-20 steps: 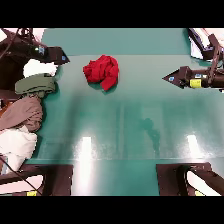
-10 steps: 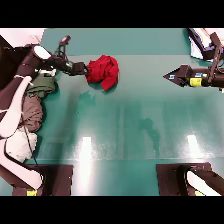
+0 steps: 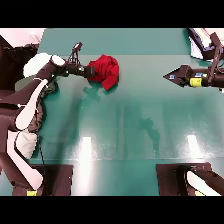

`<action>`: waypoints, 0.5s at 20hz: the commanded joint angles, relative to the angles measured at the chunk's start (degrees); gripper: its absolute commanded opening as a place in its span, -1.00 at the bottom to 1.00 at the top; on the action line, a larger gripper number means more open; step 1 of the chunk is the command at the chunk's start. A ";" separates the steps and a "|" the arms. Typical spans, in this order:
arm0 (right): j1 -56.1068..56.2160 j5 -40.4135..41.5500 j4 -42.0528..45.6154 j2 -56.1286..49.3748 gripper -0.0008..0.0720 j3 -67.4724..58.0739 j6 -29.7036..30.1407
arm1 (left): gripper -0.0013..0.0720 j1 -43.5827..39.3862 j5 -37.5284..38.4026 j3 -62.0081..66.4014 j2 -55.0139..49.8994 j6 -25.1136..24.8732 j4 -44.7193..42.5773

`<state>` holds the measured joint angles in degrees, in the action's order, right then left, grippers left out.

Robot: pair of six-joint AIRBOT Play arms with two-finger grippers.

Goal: Fold the shirts.

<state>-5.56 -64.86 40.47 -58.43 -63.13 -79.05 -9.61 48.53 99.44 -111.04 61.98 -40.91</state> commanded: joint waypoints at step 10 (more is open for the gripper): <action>-3.87 13.66 0.13 13.14 -0.93 -0.07 0.02 | -0.89 -0.55 24.11 21.81 29.22 -5.01 6.14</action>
<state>-7.46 -54.48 40.53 -48.95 -63.16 -79.05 -10.15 67.70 119.77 -90.45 57.93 -36.91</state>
